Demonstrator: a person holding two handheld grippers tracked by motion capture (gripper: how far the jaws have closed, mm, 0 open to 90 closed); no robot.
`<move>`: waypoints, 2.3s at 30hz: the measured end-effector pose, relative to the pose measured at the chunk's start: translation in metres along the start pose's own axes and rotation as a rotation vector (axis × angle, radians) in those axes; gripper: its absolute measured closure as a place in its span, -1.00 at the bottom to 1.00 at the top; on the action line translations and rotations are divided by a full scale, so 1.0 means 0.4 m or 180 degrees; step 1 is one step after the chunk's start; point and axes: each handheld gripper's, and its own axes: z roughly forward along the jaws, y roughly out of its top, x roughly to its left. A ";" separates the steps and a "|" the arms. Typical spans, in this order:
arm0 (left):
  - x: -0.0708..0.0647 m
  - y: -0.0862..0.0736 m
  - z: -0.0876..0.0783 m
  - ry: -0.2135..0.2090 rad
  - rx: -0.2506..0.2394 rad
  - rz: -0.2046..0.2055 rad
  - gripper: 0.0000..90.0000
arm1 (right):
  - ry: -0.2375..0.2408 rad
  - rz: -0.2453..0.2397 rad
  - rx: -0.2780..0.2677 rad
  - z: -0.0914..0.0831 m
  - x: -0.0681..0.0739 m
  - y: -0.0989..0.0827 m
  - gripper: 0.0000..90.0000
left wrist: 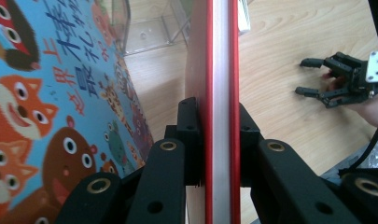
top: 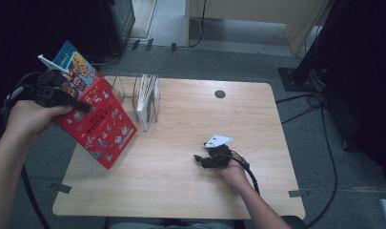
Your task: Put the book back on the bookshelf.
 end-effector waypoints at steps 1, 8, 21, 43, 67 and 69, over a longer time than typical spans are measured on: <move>0.002 0.004 -0.002 0.0004 -0.0007 -0.0025 0.77 | 0.0000 0.0000 0.0000 0.000 0.000 0.000 -0.27; -0.006 0.038 -0.002 0.0092 -0.0082 -0.0058 0.77 | -0.0019 0.0014 -0.0001 0.001 0.000 0.001 -0.28; 0.015 0.081 0.012 0.0181 -0.0175 -0.0218 0.77 | -0.0071 0.0063 -0.0002 0.005 0.000 0.004 -0.27; 0.039 0.146 0.054 0.0353 -0.0329 -0.0363 0.76 | -0.0065 0.0056 -0.0005 0.006 0.001 0.005 -0.25; 0.050 0.172 0.107 0.0163 -0.0045 -0.0384 0.69 | -0.0046 0.0023 -0.0020 0.004 0.004 0.004 -0.20; 0.052 0.173 0.107 0.0195 -0.0040 -0.0417 0.72 | -0.0049 0.0025 -0.0016 0.004 0.005 0.004 -0.19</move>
